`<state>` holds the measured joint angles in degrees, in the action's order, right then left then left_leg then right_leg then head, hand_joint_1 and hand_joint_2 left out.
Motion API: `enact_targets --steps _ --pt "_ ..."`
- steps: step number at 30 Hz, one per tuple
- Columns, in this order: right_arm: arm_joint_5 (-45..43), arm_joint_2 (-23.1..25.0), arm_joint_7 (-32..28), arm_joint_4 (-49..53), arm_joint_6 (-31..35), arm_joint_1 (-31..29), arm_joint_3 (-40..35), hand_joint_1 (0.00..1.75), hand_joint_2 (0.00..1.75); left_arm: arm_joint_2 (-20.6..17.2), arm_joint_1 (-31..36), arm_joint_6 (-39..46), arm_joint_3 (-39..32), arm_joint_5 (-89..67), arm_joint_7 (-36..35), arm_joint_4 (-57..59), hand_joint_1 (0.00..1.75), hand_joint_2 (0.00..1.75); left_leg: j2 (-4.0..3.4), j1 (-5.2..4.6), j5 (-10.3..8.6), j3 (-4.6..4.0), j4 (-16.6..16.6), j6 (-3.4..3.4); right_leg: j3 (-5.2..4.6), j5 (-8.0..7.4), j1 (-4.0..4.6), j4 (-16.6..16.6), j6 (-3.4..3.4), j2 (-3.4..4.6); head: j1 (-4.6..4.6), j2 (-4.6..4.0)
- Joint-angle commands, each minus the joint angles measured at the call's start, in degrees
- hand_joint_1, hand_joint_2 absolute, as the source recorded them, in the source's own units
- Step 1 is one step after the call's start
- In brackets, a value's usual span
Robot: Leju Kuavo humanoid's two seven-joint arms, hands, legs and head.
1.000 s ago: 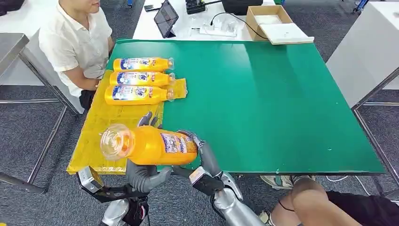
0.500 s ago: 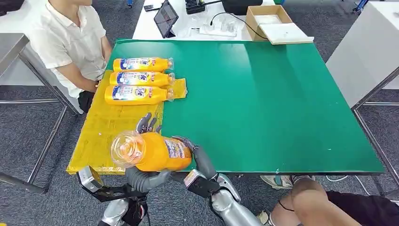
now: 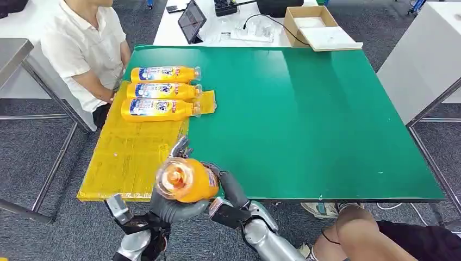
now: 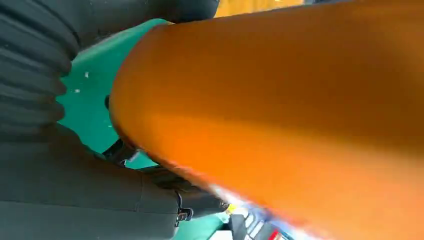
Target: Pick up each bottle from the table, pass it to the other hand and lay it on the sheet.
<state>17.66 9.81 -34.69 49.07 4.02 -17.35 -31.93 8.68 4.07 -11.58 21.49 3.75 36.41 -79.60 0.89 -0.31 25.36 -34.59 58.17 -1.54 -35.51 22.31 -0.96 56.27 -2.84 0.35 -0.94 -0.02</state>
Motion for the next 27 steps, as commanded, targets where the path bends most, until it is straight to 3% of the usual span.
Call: enact_targets --steps 1,10,14,22,27 --pt "1.7 -0.3 1.5 -1.7 -0.8 -1.8 -4.1 1.75 1.75 -1.4 6.2 3.4 4.9 -5.0 -4.1 10.9 1.75 1.75 0.02 0.05 0.04 0.22 -0.1 0.10 0.24 0.06 0.07 -0.1 0.11 -0.10 0.00 0.00" --pt "2.0 -0.3 2.3 -2.2 -0.9 -1.7 -3.1 1.75 1.75 -1.2 6.9 4.7 4.7 -6.7 -6.6 14.7 1.75 1.75 -0.12 0.07 0.10 0.37 -0.1 0.14 0.37 0.09 0.09 -0.1 0.16 0.02 0.02 0.00" --pt "2.0 0.2 1.7 -3.5 -0.5 -2.3 -3.0 1.75 1.75 -1.3 7.1 -0.7 4.3 -1.8 -7.7 16.0 1.75 1.75 -0.18 0.04 0.12 0.37 -0.1 0.13 0.34 0.09 0.06 -0.1 0.15 0.08 -0.02 0.00" --pt "2.0 0.2 1.7 -3.5 -0.5 -2.3 -3.0 1.75 1.75 -1.3 7.1 -0.7 4.3 -1.8 -7.7 16.0 1.75 1.75 -0.13 0.02 0.06 0.15 -0.1 0.07 0.15 0.03 0.03 0.0 0.08 0.08 -0.02 0.00" --pt "1.9 0.5 0.3 -5.2 0.3 -3.2 -3.4 1.71 1.75 -1.7 7.2 -6.2 3.8 4.6 -8.4 16.7 1.75 1.75 -0.17 0.01 0.06 0.18 -0.1 0.08 0.15 0.03 0.01 0.0 0.09 0.13 0.00 0.00"
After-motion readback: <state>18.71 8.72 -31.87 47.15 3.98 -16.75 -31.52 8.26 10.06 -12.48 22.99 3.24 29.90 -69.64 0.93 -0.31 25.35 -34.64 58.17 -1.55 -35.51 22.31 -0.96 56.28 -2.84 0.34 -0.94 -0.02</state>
